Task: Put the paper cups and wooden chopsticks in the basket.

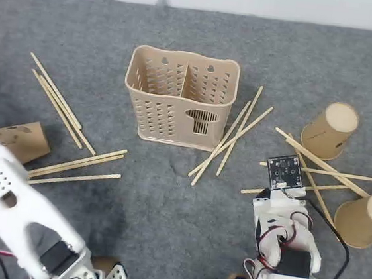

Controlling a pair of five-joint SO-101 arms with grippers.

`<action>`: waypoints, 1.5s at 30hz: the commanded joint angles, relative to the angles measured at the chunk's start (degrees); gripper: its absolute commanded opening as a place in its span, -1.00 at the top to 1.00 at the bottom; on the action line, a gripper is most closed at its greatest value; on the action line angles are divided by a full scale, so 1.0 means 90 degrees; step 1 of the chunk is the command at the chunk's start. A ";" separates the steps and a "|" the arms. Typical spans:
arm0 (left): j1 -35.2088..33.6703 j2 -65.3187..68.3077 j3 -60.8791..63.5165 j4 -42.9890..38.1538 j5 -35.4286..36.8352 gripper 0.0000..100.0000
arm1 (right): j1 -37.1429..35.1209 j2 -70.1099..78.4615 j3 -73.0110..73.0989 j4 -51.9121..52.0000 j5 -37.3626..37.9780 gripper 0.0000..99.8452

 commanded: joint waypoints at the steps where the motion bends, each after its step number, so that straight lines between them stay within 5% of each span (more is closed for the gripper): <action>1: 0.0029 -0.0098 -0.1558 0.1748 -0.0098 0.98 | 0.0054 -0.0083 -0.0020 -0.0112 0.0059 0.99; 4: 0.0049 -0.0127 -0.2642 0.3253 -0.0107 0.98 | 0.0054 -0.0083 -0.0020 -0.0112 0.0059 0.99; 19: 0.0840 -0.2950 -0.2564 0.7629 -0.0606 0.98 | 0.0054 -0.0083 -0.0020 -0.0083 0.0068 0.99; 30: 0.0928 -0.4757 -0.2056 0.7619 -0.0635 0.98 | 0.0054 -0.0083 -0.0020 -0.0093 0.0068 0.99; 37: 0.1416 -0.6828 0.1050 0.7619 -0.0635 0.98 | 0.0054 -0.0083 -0.0020 -0.0083 0.0068 0.99; 45: 0.3419 -0.9963 0.4694 0.7570 -0.0645 0.98 | 0.0054 -0.0083 -0.0020 -0.0073 0.0068 0.99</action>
